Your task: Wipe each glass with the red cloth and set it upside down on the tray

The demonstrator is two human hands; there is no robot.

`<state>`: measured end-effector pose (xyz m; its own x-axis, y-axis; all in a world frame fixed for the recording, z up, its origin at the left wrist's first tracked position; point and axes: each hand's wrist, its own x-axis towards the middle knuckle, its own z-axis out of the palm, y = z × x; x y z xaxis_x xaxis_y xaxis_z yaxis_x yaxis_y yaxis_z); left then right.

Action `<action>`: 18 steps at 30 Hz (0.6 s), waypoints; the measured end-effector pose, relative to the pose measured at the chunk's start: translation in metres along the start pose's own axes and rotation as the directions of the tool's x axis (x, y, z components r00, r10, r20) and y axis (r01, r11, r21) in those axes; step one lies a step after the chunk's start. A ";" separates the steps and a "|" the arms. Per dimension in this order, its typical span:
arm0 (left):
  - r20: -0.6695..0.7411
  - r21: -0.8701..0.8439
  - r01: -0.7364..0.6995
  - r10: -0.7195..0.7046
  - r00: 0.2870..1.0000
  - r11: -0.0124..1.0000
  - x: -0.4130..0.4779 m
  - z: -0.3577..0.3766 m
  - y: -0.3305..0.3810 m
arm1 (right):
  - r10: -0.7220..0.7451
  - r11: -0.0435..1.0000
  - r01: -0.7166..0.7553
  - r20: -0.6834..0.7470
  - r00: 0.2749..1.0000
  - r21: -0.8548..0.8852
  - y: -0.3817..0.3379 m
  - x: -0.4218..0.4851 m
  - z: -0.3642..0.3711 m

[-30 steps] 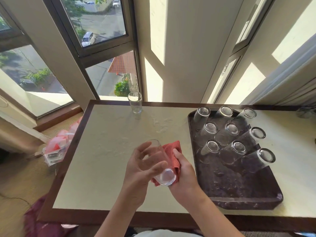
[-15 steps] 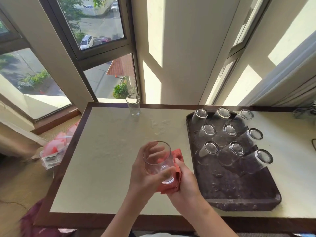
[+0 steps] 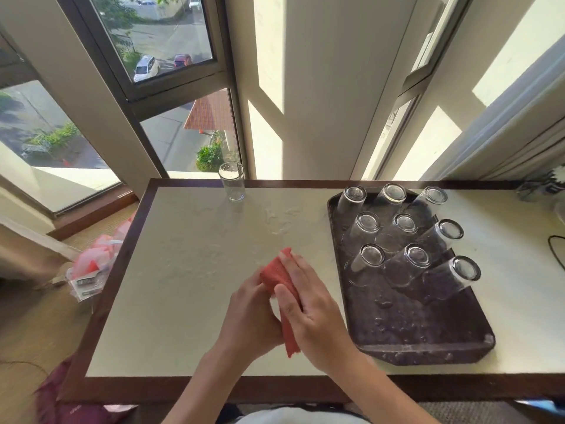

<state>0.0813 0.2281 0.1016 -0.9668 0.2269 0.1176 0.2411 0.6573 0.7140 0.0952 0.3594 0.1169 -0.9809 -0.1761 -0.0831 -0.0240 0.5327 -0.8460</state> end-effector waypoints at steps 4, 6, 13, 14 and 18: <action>-0.008 -0.082 -0.083 0.083 0.997 0.993 -0.002 -0.001 -0.004 | 0.071 0.980 -0.083 0.074 0.995 0.180 0.008 0.013 -0.006; -0.031 -0.121 -0.037 0.033 0.999 0.992 -0.001 -0.003 -0.010 | 0.036 0.996 -0.043 0.081 0.996 0.084 0.005 0.005 0.000; -0.012 -0.055 -0.091 0.090 0.996 0.994 -0.003 -0.005 -0.009 | 0.070 0.935 -0.060 -0.016 0.997 0.349 0.011 0.003 0.006; -0.008 -0.044 -0.099 0.098 0.995 0.994 -0.004 -0.006 -0.008 | 0.119 0.878 -0.113 0.016 0.993 0.466 0.012 0.010 0.004; -0.016 -0.027 -0.100 0.100 0.995 0.995 0.001 -0.011 -0.011 | 0.205 0.818 -0.207 0.065 0.977 0.536 0.005 0.016 0.003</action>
<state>0.0770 0.2135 0.1015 -0.9391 0.2798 0.1995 0.3346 0.6118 0.7168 0.0799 0.3573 0.1097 -0.9503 -0.1167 -0.2887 0.2874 0.0286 -0.9574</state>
